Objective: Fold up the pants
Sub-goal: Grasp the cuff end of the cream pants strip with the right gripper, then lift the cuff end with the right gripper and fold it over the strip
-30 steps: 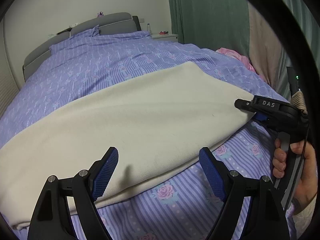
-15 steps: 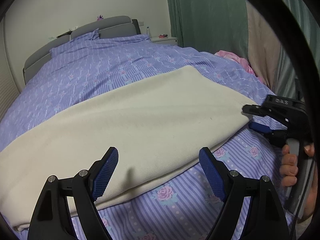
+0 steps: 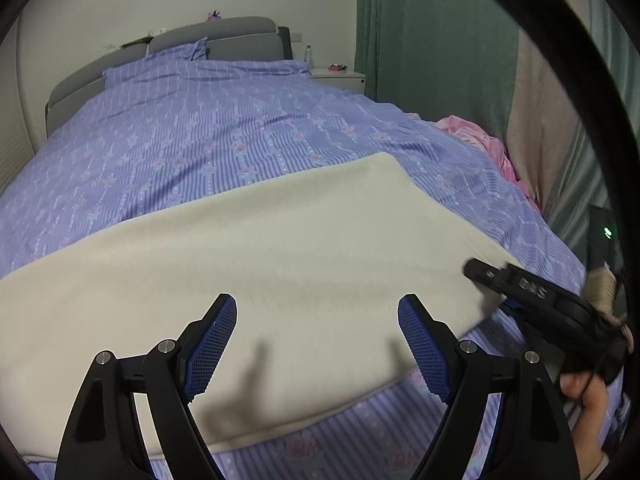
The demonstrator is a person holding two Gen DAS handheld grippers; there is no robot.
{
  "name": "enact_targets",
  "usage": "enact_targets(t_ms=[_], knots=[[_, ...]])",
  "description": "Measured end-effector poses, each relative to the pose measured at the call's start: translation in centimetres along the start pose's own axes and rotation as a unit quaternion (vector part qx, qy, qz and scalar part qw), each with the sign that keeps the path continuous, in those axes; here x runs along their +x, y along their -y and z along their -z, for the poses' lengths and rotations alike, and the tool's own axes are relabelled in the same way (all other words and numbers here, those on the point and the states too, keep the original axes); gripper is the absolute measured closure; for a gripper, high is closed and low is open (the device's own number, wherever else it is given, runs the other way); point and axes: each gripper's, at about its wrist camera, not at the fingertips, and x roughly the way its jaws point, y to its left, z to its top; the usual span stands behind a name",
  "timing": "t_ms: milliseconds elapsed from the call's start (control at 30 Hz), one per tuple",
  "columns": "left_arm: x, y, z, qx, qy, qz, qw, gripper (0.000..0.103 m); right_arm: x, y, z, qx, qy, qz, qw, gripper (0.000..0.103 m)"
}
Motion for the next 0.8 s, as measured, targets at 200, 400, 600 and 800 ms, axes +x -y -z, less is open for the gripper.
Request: enact_targets(t_ms=[200, 400, 600, 800], knots=[[0.0, -0.3, 0.1, 0.013, 0.010, -0.013, 0.9998, 0.020, -2.3, -0.6, -0.8, -0.024, 0.032, -0.022, 0.999, 0.076], [-1.4, -3.1, 0.8, -0.002, 0.019, -0.032, 0.9993, 0.020, -5.1, -7.3, -0.3, -0.171, 0.077, 0.029, 0.982, 0.081], [-5.4, -10.7, 1.5, -0.057, 0.028, -0.066, 0.9958, 0.020, -8.7, -17.9, 2.1, -0.321, 0.111, 0.021, 0.940, 0.085], [-12.1, -20.3, 4.1, -0.121, 0.049, -0.104, 0.9860, 0.020, -10.1, -27.8, 6.2, -0.403, 0.113, -0.015, 0.908, 0.085]])
